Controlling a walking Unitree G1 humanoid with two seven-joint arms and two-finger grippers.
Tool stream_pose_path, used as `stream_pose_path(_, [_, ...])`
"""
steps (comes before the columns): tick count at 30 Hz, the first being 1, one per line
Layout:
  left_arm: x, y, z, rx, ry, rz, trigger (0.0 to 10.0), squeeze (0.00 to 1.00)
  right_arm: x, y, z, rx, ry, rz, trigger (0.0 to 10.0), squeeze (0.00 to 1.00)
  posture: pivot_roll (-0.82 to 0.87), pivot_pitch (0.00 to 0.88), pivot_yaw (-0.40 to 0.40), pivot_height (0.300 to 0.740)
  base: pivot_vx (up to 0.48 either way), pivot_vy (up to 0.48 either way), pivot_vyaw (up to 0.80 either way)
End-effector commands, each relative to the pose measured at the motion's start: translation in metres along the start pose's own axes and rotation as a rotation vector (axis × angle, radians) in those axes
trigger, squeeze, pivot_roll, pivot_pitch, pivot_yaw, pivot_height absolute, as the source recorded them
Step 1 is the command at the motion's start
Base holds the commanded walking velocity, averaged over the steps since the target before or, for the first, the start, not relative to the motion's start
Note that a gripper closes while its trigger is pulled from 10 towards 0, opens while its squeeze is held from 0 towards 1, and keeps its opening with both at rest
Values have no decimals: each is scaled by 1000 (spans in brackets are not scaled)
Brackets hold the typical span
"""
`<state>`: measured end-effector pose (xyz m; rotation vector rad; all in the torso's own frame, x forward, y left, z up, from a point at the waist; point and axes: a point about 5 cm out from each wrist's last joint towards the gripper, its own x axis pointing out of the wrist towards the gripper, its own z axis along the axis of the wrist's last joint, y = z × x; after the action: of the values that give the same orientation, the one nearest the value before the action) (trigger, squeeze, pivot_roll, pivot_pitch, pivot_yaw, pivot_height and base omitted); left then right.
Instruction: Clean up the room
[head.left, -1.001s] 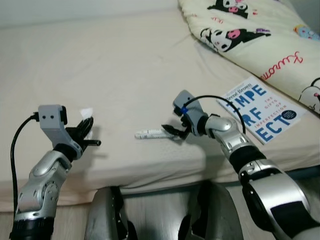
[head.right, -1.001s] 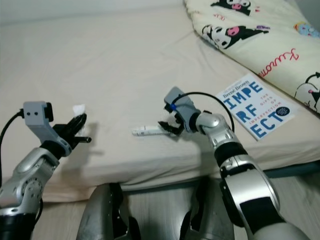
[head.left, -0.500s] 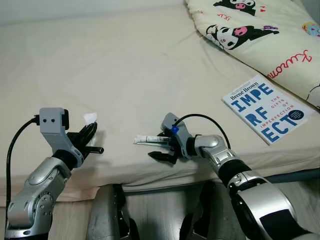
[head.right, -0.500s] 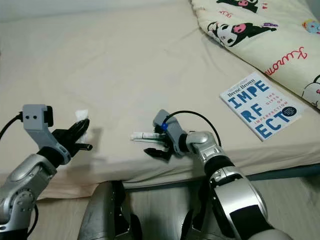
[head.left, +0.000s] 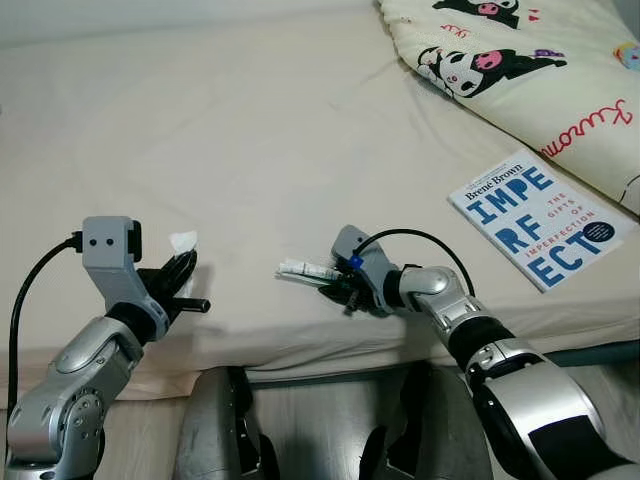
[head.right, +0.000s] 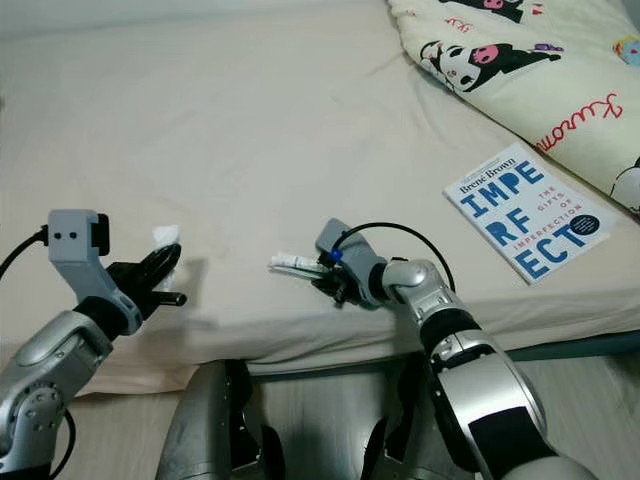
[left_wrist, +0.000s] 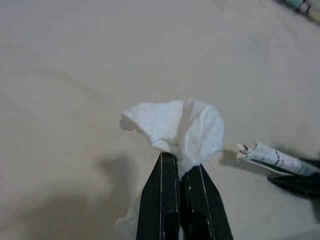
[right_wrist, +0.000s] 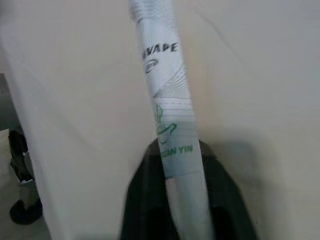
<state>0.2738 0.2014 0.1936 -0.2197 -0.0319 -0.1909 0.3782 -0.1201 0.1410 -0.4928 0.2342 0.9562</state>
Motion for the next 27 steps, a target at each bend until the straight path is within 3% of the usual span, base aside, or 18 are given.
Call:
stream_pose_path(1, [4, -3, -7, -25, 8, 4, 10000, 0, 0, 5, -8, 114, -52, -11, 0, 0, 294, 320, 26, 526, 0, 0, 0])
stream_pose_path(5, [17, -6, -17, -43, 18, 9, 10000, 0, -1, -3, 4, 231, -213, -119, 0, 0, 255, 268, 13, 526, 0, 0, 0])
stream_pose_path(7, [30, -11, -26, -52, 23, 6, 10000, 0, -3, -5, 13, 339, -360, -208, 0, 0, 218, 202, 2, 526, 0, 0, 0])
stream_pose_path(9, [41, -16, -33, -68, 28, 7, 10000, 0, -10, 1, 12, 429, -470, -238, 0, 0, 188, 140, -7, 526, 0, 0, 0])
stream_pose_path(11, [45, -16, -36, -75, 34, 10, 10000, 0, -13, 5, 9, 452, -494, -242, 0, 0, 188, 140, -7, 526, 0, 0, 0])
stream_pose_path(12, [51, -16, -41, -85, 44, 30, 10000, 0, -14, 9, 0, 486, -489, -256, 0, 0, 164, 82, -13, 531, 0, 0, 0])
stream_pose_path(16, [67, -15, -55, -55, 106, 88, 10000, 0, -19, 26, -30, 599, -448, -329, 0, 0, 142, 34, -14, 551, 0, 0, 0])
stream_pose_path(17, [71, -15, -59, -69, 116, 101, 10000, 0, -19, 29, -38, 606, -422, -340, 0, 0, 123, 0, -16, 556, 0, 0, 0])
stream_pose_path(21, [82, -18, -70, -65, 171, 111, 10000, 0, -20, 39, -54, 631, -367, -350, 0, 0, 114, 0, -15, 581, 0, 0, 0])
stream_pose_path(23, [87, -20, -74, -62, 146, 115, 10000, 0, -22, 41, -58, 625, -337, -361, 0, 0, 100, 0, -11, 596, -480, 0, 0])
stream_pose_path(27, [87, -21, -83, -21, 177, 97, 10000, 0, -23, 40, -62, 619, -313, -388, 0, 0, 97, 0, -6, 616, -120, 0, 0])
